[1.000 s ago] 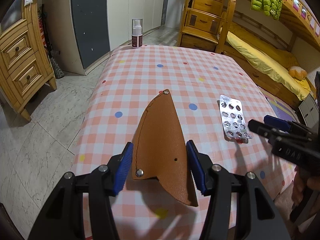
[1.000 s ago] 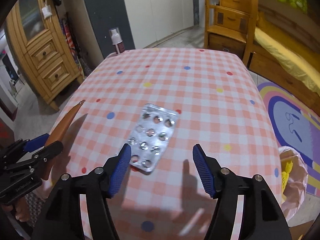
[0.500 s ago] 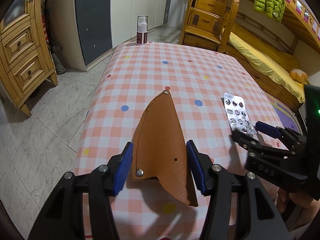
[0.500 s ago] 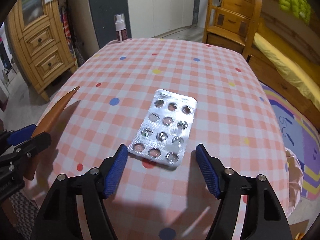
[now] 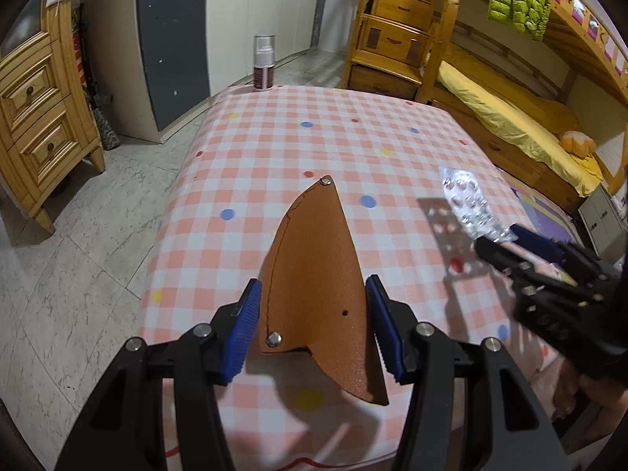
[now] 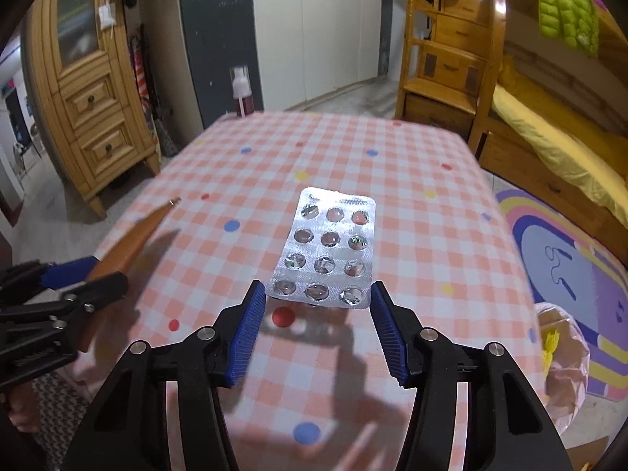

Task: Collect trash
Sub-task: 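Carry the sheath and pill blister over the wastebasket and open both grippers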

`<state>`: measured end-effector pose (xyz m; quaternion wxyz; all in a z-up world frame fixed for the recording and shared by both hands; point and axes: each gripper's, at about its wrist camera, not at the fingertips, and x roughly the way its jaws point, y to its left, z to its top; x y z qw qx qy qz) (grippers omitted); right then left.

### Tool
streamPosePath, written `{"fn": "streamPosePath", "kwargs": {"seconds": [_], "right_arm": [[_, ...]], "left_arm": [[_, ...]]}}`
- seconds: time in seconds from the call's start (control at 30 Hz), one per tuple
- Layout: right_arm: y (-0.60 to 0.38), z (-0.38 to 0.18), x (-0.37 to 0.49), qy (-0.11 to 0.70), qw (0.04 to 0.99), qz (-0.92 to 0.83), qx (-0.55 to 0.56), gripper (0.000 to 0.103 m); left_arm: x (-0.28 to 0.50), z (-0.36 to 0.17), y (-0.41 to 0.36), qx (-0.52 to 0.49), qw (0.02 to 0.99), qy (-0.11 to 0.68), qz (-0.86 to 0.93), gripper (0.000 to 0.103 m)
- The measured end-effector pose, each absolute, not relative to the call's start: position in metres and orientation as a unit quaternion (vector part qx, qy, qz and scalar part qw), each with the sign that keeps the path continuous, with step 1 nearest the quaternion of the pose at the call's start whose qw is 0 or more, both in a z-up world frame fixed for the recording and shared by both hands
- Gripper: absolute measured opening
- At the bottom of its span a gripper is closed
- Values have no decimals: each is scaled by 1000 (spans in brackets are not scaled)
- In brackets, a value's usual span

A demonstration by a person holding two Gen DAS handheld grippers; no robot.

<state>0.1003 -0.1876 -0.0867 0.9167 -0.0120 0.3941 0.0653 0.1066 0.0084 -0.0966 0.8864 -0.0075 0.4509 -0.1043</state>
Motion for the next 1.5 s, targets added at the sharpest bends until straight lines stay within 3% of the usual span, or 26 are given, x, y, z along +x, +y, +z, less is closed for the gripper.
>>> {"fn": "streamPosePath", "kwargs": {"seconds": [0.17, 0.6, 0.97, 1.33, 1.43, 1.5], "right_arm": [[-224, -58, 74, 375, 926, 51, 11, 55], [-349, -46, -1, 351, 930, -56, 93, 55], [-460, -81, -44, 362, 905, -162, 153, 55], [-509, -116, -26, 374, 892, -192, 163, 58], [-522, -129, -17, 383, 885, -198, 174, 68], [-525, -132, -20, 388, 879, -205, 187, 69]], "left_arm": [[100, -84, -24, 7, 887, 439, -143, 53], [86, -60, -173, 65, 859, 413, -295, 53], [82, -72, -306, 117, 811, 410, -401, 53], [96, -87, -387, 130, 779, 417, -450, 53], [100, -86, -396, 118, 775, 418, -460, 75], [102, -85, -394, 112, 777, 416, -460, 76]]}}
